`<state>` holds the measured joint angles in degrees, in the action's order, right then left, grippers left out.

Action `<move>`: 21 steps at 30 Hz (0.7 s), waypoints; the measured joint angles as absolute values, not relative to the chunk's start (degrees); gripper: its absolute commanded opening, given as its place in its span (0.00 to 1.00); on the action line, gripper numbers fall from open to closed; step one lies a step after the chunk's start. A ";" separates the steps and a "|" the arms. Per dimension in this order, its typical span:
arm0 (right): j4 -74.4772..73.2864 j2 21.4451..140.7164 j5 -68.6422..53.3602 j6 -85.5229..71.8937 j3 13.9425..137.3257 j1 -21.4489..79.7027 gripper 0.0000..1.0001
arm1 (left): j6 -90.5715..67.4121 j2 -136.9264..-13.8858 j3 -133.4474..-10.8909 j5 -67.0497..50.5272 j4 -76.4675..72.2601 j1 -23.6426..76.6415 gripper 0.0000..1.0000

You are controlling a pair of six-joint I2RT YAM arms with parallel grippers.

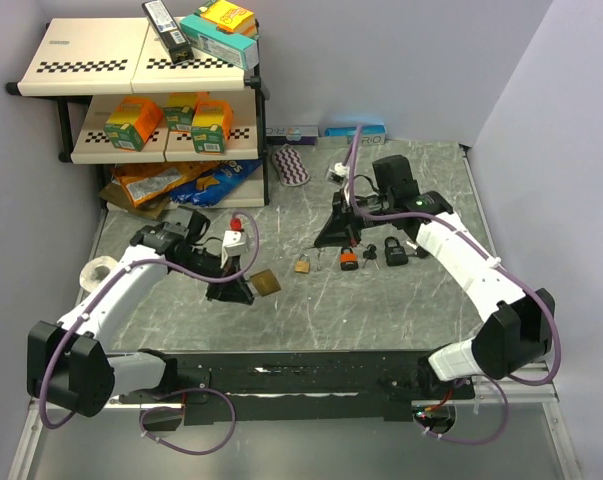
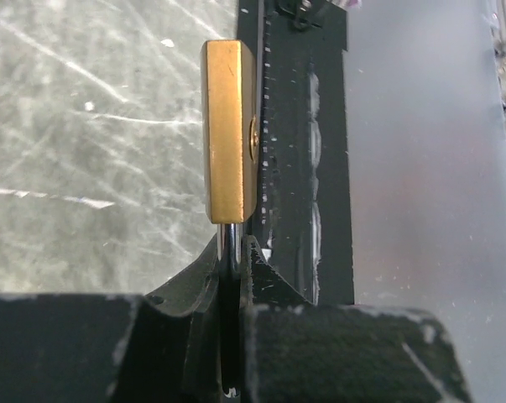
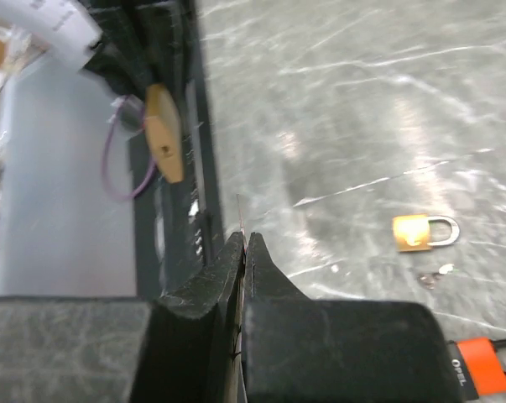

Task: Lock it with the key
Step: Place the key at the center of the board.

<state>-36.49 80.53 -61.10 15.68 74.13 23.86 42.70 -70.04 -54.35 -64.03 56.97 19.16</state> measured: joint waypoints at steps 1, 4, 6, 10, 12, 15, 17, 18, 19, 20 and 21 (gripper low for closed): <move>-34.57 80.27 -59.72 14.31 73.34 23.94 0.00 | 42.72 -70.08 -54.35 -64.07 57.08 18.28 0.01; -30.57 80.31 -53.78 10.13 71.11 25.67 0.00 | 40.23 -70.30 -54.35 -64.45 55.16 15.46 0.01; -28.58 82.17 -49.82 7.29 71.09 27.81 0.00 | 35.05 -70.37 -54.35 -65.25 50.70 12.62 0.01; -22.72 87.44 -43.97 1.15 70.19 31.77 0.00 | 20.08 -69.34 -51.99 -66.85 35.35 6.37 0.01; -20.29 90.24 -41.04 -1.41 69.41 33.74 0.00 | 13.21 -67.57 -48.62 -66.39 27.29 3.97 0.01; -17.30 94.17 -37.93 -4.32 69.19 36.75 0.00 | 4.78 -64.64 -44.01 -65.60 19.51 2.07 0.01; -15.20 96.33 -37.01 -5.80 69.19 38.17 0.00 | 1.74 -63.48 -42.72 -65.30 17.04 1.56 0.01; -13.52 97.78 -36.80 -6.68 69.17 38.98 0.00 | 0.73 -63.11 -42.59 -65.08 16.27 1.45 0.01; -12.45 98.72 -36.67 -7.25 69.04 39.42 0.00 | 0.38 -62.89 -42.54 -65.06 15.66 1.43 0.01; -11.46 99.88 -36.67 -7.86 69.04 39.75 0.00 | 0.03 -62.59 -42.50 -65.01 14.94 1.39 0.01; -10.22 101.32 -36.67 -8.38 69.21 40.01 0.00 | -0.25 -62.24 -42.39 -64.99 14.26 1.32 0.01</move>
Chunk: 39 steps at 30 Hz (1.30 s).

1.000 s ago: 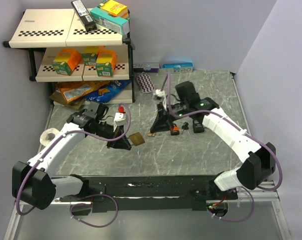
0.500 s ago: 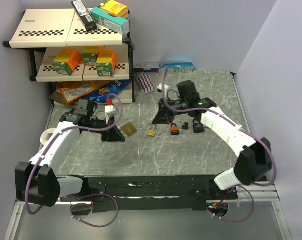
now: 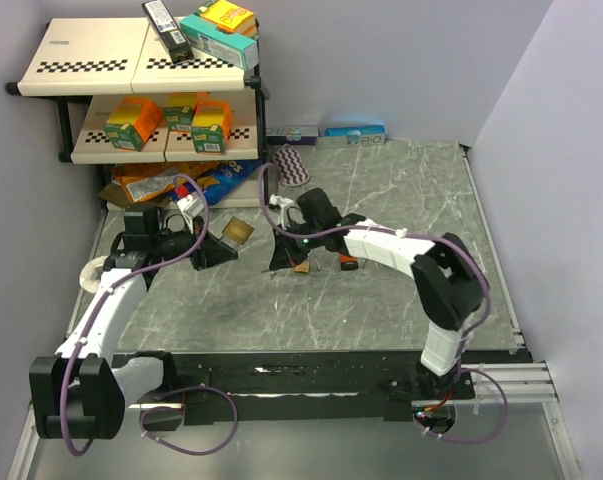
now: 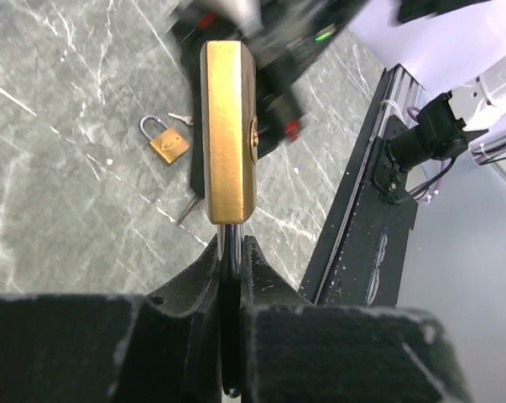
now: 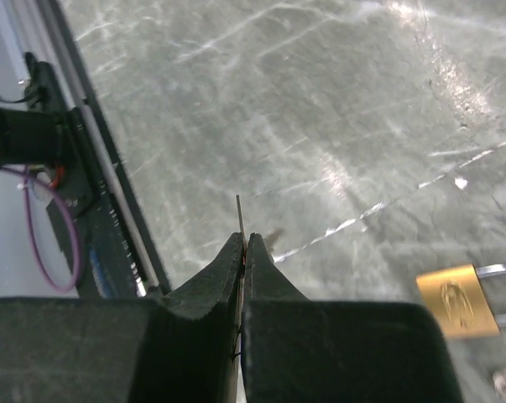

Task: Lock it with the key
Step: Place the key at the center of the board.

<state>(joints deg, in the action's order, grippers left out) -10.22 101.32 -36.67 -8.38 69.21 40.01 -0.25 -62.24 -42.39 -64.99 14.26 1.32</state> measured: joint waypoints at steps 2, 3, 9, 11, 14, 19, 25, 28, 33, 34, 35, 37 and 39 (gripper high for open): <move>-9.23 104.73 -36.67 -9.21 69.91 40.14 0.00 | -0.10 -61.58 -42.37 -64.99 14.11 1.30 0.01; -9.06 105.95 -36.58 -9.41 70.15 40.14 0.00 | 0.05 -61.43 -42.37 -65.01 14.17 1.30 0.01; -8.54 110.50 -35.48 -9.56 70.19 40.12 0.00 | 1.37 -61.21 -42.37 -65.06 14.83 1.30 0.01; -8.54 111.20 -35.18 -9.54 70.46 40.05 0.00 | 1.26 -61.21 -42.35 -65.08 14.59 1.30 0.01; -8.27 112.38 -34.83 -9.37 71.33 39.81 0.00 | 1.06 -61.21 -42.33 -65.10 14.41 1.30 0.01; -8.12 113.65 -33.89 -8.62 72.01 38.09 0.00 | 1.13 -60.84 -41.50 -65.10 14.41 1.30 0.01; -8.27 114.65 -33.63 -6.68 73.87 36.32 0.09 | 0.84 -60.73 -40.51 -65.10 14.41 1.30 0.01; -8.51 114.65 -33.63 -5.93 74.67 35.99 0.36 | 0.64 -60.73 -40.49 -65.10 14.24 1.30 0.01; -8.64 114.63 -35.00 -4.56 75.07 36.01 0.62 | 1.37 -60.73 -40.49 -65.08 14.92 1.30 0.01; -8.69 114.56 -35.51 -4.34 75.07 36.01 0.65 | 1.50 -60.73 -40.49 -65.08 15.11 1.30 0.01; -8.71 114.45 -35.94 -4.03 75.07 36.01 0.67 | 1.76 -60.73 -40.49 -65.08 15.33 1.30 0.01; -9.23 113.86 -37.08 -3.36 75.07 36.01 0.72 | 2.66 -60.73 -40.49 -65.14 16.01 1.30 0.01; -10.50 112.57 -38.24 -2.42 75.07 36.01 0.79 | 5.69 -60.73 -40.64 -65.12 18.37 1.30 0.01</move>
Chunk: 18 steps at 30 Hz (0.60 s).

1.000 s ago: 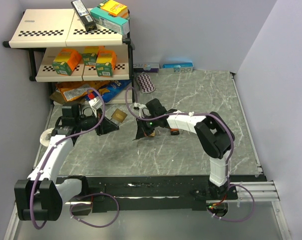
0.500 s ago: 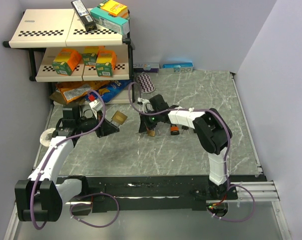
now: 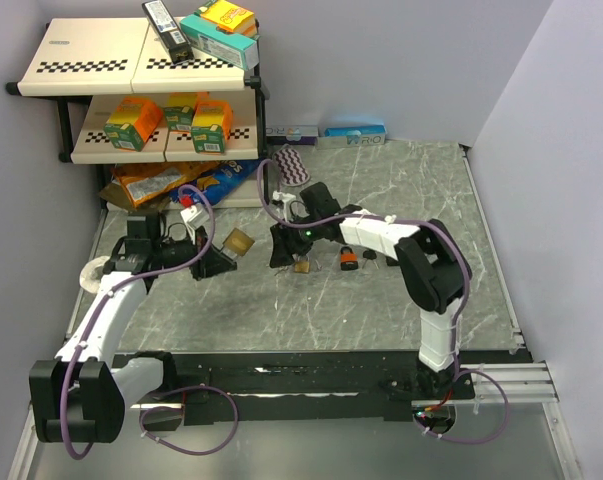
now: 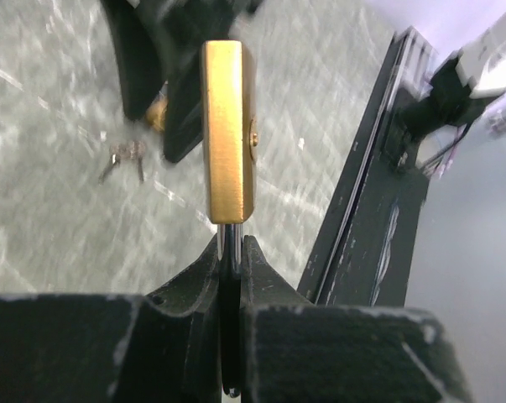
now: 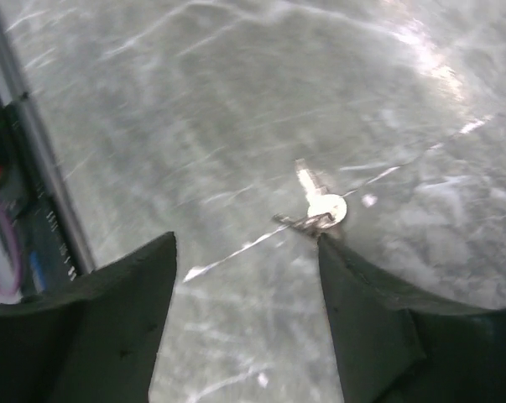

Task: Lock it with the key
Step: Place the key at the center of the board.

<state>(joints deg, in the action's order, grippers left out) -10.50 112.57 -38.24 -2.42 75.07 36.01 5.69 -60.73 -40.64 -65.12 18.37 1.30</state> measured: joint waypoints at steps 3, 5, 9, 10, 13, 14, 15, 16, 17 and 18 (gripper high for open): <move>-13.32 108.97 -40.07 -0.19 75.07 36.01 1.00 | 14.35 -61.01 -42.54 -64.20 26.48 1.30 0.01; -16.19 104.84 -41.17 1.58 75.07 36.01 1.00 | 23.00 -61.58 -45.28 -62.81 33.15 1.32 0.01; -20.58 95.53 -43.00 5.93 75.05 36.01 1.00 | 41.78 -64.71 -51.53 -57.80 46.19 2.92 0.01; -21.43 93.54 -43.38 7.27 74.87 36.01 1.00 | 45.06 -65.43 -52.34 -56.71 48.18 3.55 0.01; -23.62 88.33 -45.74 10.55 74.11 36.01 1.00 | 55.20 -67.53 -53.49 -52.86 54.15 6.15 0.01; -24.12 87.37 -46.63 11.11 74.06 36.01 1.00 | 57.74 -68.03 -53.56 -51.96 55.83 7.11 0.01; -24.53 86.54 -47.83 11.64 74.02 36.07 1.00 | 59.61 -68.53 -53.78 -51.24 57.34 8.16 0.01; -24.91 85.93 -49.21 12.01 74.02 36.27 1.00 | 61.32 -69.14 -54.28 -50.59 58.85 9.43 0.01; -24.99 85.91 -49.63 12.14 74.02 36.56 1.00 | 62.76 -69.82 -54.96 -50.35 60.03 10.81 0.01; -25.17 85.95 -50.11 12.25 74.02 37.10 1.00 | 63.83 -70.61 -55.92 -50.30 61.19 12.27 0.01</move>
